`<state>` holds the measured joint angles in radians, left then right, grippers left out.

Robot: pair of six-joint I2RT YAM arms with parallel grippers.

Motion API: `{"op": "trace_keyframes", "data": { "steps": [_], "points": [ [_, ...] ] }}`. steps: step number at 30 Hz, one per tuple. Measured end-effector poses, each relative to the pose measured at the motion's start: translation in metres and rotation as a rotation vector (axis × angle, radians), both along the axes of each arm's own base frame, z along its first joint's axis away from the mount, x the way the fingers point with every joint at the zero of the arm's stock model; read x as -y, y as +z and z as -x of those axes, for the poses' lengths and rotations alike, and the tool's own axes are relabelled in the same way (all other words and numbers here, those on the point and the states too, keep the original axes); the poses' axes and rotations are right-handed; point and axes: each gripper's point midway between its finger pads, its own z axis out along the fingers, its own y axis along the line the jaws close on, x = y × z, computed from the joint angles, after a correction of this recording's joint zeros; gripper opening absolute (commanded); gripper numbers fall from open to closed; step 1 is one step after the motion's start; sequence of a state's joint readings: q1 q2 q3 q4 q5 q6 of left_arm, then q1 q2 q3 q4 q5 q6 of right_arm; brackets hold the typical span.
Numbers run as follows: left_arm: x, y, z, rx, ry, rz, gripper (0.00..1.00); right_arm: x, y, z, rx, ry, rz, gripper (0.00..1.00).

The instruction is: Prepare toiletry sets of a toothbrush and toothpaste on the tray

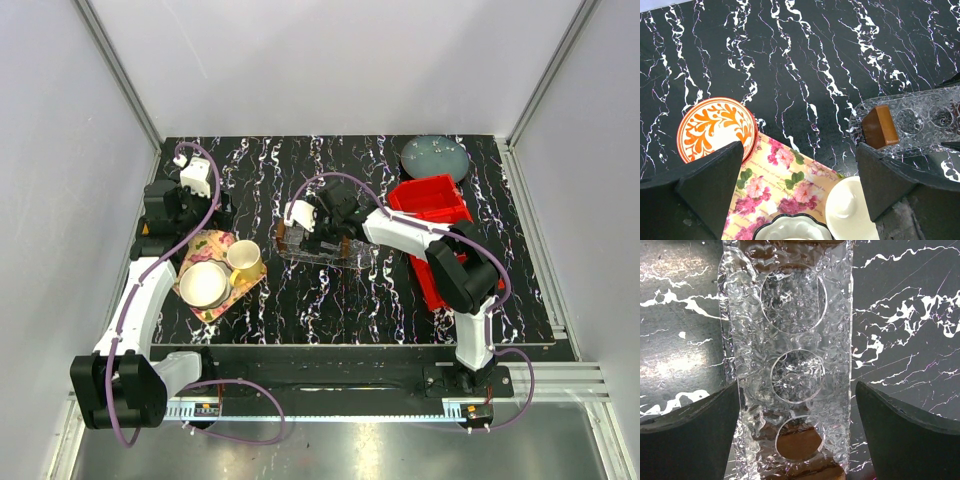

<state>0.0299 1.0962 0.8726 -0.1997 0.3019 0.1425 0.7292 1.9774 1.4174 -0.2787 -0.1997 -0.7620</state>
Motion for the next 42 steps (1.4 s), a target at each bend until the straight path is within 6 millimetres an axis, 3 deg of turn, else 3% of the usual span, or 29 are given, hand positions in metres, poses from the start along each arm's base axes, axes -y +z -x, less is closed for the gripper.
{"op": "trace_keyframes", "data": {
  "steps": [14, 20, 24, 27, 36, 42],
  "points": [
    [0.0, 0.0, 0.0, 0.0, -0.001, 0.0, 0.99, 0.003, 0.018, 0.009, -0.057, -0.055, -0.023, 1.0],
    [0.001, 0.001, 0.0, 0.004, -0.005, 0.003, 0.99, 0.008, 0.065, 0.014, -0.031, -0.109, -0.094, 0.96],
    [0.002, 0.004, -0.002, 0.015, -0.01, 0.009, 0.99, 0.015, 0.099, 0.012, 0.01, -0.165, -0.152, 0.8],
    [0.003, 0.004, -0.002, 0.017, -0.012, 0.016, 0.99, 0.027, 0.11, 0.004, 0.026, -0.233, -0.171, 0.69],
    [0.006, 0.007, -0.003, 0.03, -0.025, 0.023, 0.99, 0.089, 0.102, -0.04, -0.005, -0.486, -0.185, 0.48],
    [0.006, 0.008, -0.004, 0.032, -0.025, 0.023, 0.99, 0.113, 0.071, -0.058, -0.073, -0.596, -0.165, 0.41]
  ]
}}
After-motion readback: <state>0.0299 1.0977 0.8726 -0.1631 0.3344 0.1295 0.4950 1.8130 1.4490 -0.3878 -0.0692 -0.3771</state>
